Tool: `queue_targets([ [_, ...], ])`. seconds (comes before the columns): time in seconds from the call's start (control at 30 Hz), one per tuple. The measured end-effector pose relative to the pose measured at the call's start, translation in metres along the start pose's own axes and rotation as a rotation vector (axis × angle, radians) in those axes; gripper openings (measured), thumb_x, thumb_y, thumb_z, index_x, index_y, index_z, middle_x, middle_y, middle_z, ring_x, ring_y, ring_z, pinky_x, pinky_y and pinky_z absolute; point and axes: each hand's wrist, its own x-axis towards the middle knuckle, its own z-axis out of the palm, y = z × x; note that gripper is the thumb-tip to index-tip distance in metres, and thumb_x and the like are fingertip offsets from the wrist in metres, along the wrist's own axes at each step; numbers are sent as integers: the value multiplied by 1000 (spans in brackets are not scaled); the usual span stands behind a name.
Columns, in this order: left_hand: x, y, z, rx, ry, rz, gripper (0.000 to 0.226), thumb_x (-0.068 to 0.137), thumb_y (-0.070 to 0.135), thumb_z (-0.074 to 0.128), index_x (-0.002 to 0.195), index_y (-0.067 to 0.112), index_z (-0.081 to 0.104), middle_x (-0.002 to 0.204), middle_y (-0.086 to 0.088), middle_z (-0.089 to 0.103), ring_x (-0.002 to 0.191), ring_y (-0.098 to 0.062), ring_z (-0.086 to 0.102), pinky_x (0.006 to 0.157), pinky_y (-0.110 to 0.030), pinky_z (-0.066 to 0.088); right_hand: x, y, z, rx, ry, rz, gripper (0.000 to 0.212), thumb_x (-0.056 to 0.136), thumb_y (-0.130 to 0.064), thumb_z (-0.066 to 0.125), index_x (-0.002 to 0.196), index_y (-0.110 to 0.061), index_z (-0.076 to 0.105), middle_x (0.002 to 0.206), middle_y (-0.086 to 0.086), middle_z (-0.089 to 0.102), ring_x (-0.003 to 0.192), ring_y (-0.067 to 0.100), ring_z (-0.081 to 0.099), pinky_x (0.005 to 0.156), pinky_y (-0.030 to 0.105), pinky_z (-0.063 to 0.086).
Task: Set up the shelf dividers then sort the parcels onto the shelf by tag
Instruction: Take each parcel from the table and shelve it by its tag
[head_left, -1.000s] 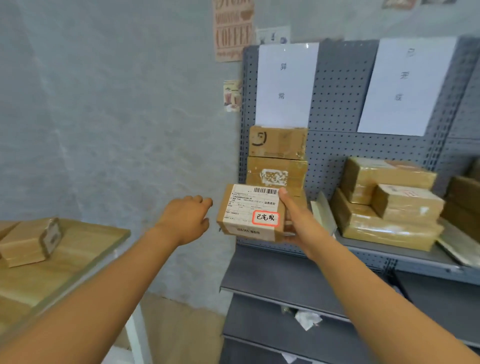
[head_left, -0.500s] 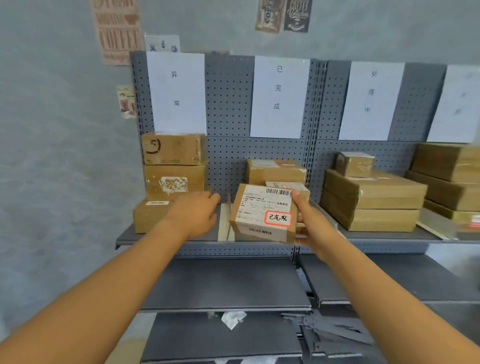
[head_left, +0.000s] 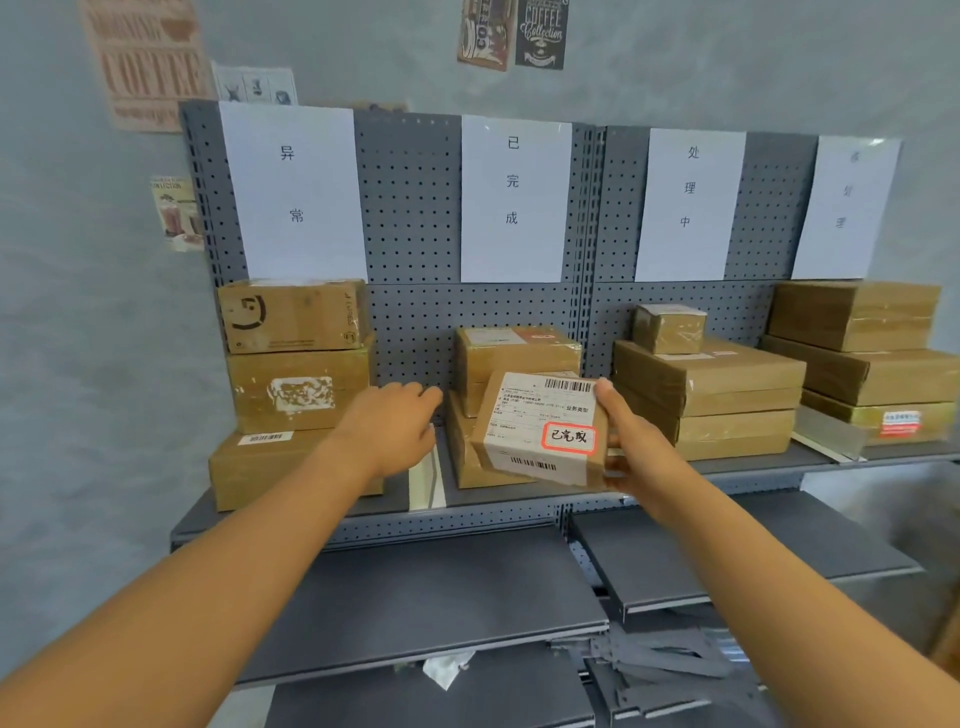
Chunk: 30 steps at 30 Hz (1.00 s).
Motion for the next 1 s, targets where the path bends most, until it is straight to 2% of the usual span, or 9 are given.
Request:
queue_targets([
  [0.1,3,-10,18,-6,-17,0,33,98,34,43,127,18,49,108,-4,61,98,-23,58,65,-30,36,17,7,11,-4,-23,15,57,84,-79,45,109,-34,69,89,-6,79,91,20,74,63,32,60],
  [0.2,15,-20,32,-13,-43,-15,31,98,35,44,123,18,49,109,-4,61,98,-23,58,66,-31,37,42,3,18,19,-16,27,58,86,-76,47,110,-29,70,89,-3,79,92,22,75,74,39,61],
  [0.37,56,-37,44,14,-24,-59,27,97,34,47,116,16,50,106,-6,60,98,-25,59,67,-34,41,98,-21,21,30,-41,-15,58,88,-76,44,106,-28,72,88,-2,79,91,22,73,71,35,58],
  [0.47,89,-49,51,40,16,-92,29,98,34,48,120,16,50,107,-6,61,99,-25,59,64,-32,35,141,-39,16,16,-63,-54,59,88,-75,44,109,-27,70,88,-2,79,94,23,73,71,36,59],
  [0.6,136,-58,68,47,38,-160,32,98,34,47,124,16,50,107,-5,61,99,-26,60,67,-33,41,205,-64,5,9,-109,-78,61,88,-76,43,107,-25,71,85,-1,79,94,24,73,72,38,60],
  [0.73,177,-61,93,54,5,-218,36,99,34,46,129,15,50,113,-7,61,102,-27,59,71,-34,44,271,-86,-1,-58,-186,-85,63,88,-78,41,100,-26,74,90,3,79,96,27,71,85,45,58],
  [0.87,200,-68,119,77,-12,-259,34,99,35,46,125,14,51,109,-7,61,98,-27,59,67,-33,39,329,-101,0,-110,-235,-36,62,88,-77,44,96,-23,74,90,7,78,94,29,71,77,41,60],
  [1.0,204,-80,137,90,-87,-279,38,99,36,46,132,17,47,112,-7,61,101,-27,59,71,-35,43,368,-101,5,-185,-278,81,61,89,-73,48,107,-19,69,105,12,72,98,30,69,71,39,59],
])
